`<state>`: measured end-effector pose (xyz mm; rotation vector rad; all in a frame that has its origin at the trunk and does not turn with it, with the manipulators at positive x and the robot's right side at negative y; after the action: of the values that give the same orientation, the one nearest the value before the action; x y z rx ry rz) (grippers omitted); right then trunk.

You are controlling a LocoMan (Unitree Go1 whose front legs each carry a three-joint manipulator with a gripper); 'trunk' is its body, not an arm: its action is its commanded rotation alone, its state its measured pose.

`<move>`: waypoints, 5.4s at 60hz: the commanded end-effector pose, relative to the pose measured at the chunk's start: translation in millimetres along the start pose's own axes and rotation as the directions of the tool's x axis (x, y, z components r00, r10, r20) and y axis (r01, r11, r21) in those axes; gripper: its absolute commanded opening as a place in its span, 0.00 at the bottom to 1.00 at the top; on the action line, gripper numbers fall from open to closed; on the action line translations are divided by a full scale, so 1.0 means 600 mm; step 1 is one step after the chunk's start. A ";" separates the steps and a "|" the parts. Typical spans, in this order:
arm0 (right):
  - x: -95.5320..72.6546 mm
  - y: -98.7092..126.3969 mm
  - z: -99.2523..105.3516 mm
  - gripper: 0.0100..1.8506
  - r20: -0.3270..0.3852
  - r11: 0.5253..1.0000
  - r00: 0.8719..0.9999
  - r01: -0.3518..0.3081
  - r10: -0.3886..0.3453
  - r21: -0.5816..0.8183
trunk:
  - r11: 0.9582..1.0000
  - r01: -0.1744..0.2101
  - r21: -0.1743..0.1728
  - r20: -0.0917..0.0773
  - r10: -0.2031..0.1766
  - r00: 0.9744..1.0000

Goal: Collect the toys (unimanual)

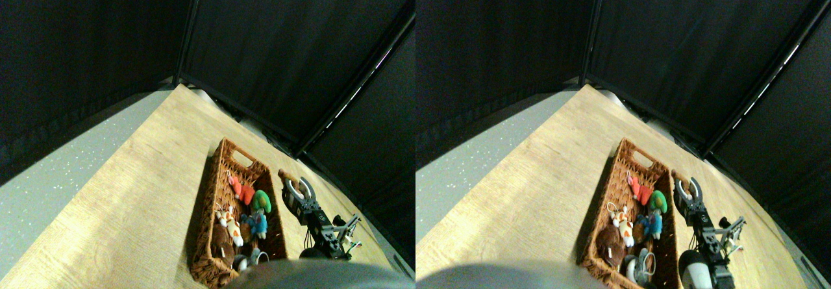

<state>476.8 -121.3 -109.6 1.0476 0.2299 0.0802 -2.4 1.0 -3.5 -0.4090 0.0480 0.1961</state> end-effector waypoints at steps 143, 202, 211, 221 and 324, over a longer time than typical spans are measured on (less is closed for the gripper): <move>-0.065 -0.153 0.119 0.52 0.342 0.996 0.939 -0.016 -0.017 0.092 | 0.993 0.091 0.078 -0.057 -0.087 0.995; -0.067 -0.169 0.123 0.49 0.353 0.994 0.935 -0.006 -0.032 0.108 | 0.990 0.097 0.105 -0.075 -0.089 0.993; -0.052 -0.175 0.120 0.49 0.322 0.992 0.946 -0.011 -0.031 0.127 | 0.991 0.094 0.097 -0.076 -0.087 0.993; -0.043 -0.182 0.113 0.49 0.323 0.985 0.944 0.007 -0.063 0.172 | 0.991 0.091 0.096 -0.081 -0.084 0.993; -0.137 -0.331 0.101 0.48 0.502 0.915 0.819 0.068 -0.279 0.398 | 0.979 0.141 0.150 -0.144 -0.119 0.982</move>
<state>402.1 -282.9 -240.7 1.3769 -0.1690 -0.4418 -4.8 -3.5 -5.1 -0.2570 0.1378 0.0293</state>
